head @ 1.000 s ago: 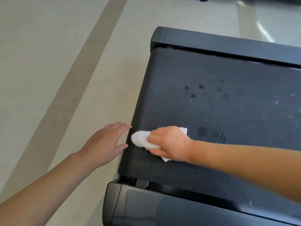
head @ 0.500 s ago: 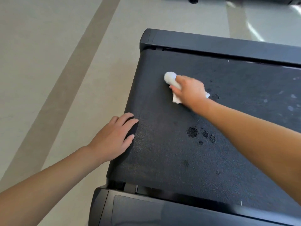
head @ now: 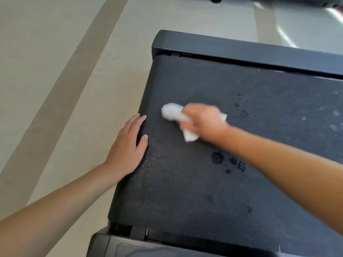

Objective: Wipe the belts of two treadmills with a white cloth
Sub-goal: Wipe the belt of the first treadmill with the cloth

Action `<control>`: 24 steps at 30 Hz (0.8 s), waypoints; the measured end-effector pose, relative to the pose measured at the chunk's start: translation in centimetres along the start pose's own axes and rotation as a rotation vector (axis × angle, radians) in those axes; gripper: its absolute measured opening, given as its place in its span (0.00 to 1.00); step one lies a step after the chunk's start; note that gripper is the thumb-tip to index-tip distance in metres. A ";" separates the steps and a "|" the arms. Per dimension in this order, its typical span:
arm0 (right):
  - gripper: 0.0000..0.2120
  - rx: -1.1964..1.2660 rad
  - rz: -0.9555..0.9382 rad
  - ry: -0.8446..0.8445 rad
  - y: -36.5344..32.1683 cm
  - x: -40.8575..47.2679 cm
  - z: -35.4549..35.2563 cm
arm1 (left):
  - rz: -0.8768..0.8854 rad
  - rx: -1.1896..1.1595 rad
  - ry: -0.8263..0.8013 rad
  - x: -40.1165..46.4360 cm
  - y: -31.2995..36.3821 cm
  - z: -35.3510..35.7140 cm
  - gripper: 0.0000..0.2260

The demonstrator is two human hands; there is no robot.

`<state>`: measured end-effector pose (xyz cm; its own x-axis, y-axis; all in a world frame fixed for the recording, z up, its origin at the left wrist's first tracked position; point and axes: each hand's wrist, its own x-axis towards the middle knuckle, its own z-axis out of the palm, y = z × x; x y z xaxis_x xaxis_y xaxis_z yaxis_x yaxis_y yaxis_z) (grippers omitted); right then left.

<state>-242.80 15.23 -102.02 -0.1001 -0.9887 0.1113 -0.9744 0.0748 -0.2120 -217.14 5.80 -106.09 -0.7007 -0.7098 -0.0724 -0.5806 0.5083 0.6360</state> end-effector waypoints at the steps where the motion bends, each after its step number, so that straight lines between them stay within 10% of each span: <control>1: 0.09 -0.036 0.174 0.055 2.6 1.5 -0.3 | -0.028 -0.052 0.022 -0.3 0.0 0.4 0.25; 6: 0.13 -0.039 0.344 0.183 4.2 2.9 0.8 | -0.037 -0.081 0.079 -0.1 -0.4 0.9 0.23; 17: 0.10 0.166 -0.509 -0.106 -5.2 -3.9 2.9 | -0.006 -0.188 0.101 0.1 -1.2 1.0 0.23; 24: 0.11 -0.065 0.414 0.145 8.8 13.5 0.1 | -0.041 -0.144 0.095 -0.2 -0.6 1.0 0.22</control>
<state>-252.75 2.50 -102.52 -0.5070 -0.8458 0.1660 -0.8566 0.4731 -0.2059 -217.08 6.07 -107.21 -0.6316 -0.7746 -0.0318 -0.5378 0.4082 0.7377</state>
